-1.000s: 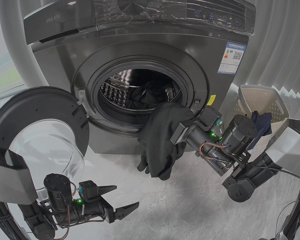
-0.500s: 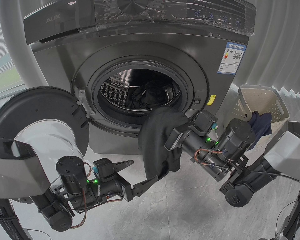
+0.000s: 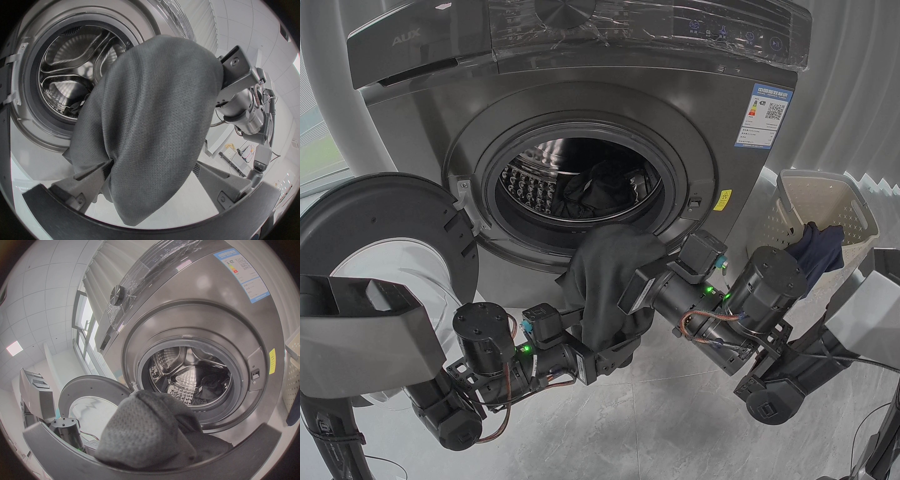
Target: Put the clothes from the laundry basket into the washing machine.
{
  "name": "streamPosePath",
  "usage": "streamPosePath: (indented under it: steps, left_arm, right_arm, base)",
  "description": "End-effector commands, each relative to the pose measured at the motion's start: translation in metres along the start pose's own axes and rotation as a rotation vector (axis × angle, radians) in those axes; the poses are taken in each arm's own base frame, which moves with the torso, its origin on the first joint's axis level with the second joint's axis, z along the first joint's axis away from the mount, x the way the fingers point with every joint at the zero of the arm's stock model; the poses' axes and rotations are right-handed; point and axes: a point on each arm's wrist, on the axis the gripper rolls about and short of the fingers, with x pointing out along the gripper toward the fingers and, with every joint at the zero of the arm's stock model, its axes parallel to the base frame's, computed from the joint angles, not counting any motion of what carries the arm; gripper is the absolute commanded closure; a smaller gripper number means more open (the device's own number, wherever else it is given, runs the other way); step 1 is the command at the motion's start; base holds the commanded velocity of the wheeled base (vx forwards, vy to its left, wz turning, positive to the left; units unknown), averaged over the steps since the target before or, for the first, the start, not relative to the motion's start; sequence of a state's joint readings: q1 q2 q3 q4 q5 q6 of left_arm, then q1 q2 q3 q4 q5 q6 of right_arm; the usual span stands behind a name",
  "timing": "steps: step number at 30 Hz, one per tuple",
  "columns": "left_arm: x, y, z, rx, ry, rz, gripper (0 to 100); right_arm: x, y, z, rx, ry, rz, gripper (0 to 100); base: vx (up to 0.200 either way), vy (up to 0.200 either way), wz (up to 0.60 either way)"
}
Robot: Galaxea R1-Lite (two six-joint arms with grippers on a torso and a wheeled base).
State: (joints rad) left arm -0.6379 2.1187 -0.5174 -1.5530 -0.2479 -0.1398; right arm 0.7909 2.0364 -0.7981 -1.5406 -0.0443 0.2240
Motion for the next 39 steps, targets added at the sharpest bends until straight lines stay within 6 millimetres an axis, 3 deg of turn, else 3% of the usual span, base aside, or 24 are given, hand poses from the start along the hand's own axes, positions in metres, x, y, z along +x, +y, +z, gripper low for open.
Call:
streamPosePath:
  steps: [1,11,22,34,35,39]
  left_arm:
    - [0.009,0.002,-0.008,0.0,0.007,-0.001,0]
    - [0.019,0.001,-0.013,0.002,0.005,-0.009,0]
    - [0.043,0.024,-0.03,0.001,-0.01,0.078,0]
    - [0.056,0.039,-0.029,0.007,-0.061,0.166,0]
    - [0.056,0.039,-0.028,0.006,-0.065,0.171,100]
    - [0.058,0.045,-0.021,0.003,-0.1,0.208,100]
  right_arm:
    - [-0.001,0.001,-0.002,0.001,0.005,0.002,100]
    - [0.0,0.007,-0.005,0.009,0.013,0.015,100]
    - [-0.002,0.013,-0.002,0.019,0.005,0.016,100]
    - [-0.009,0.014,0.002,0.026,0.012,0.015,100]
    - [-0.009,0.014,0.002,0.026,0.012,0.015,100]
    - [-0.011,0.013,0.004,0.029,0.012,0.013,100]
  base:
    - [0.0,0.0,0.0]
    - [0.0,0.0,0.0]
    - [0.0,0.0,0.0]
    - [0.0,0.0,0.0]
    - [0.0,0.0,0.0]
    - [0.0,0.0,0.0]
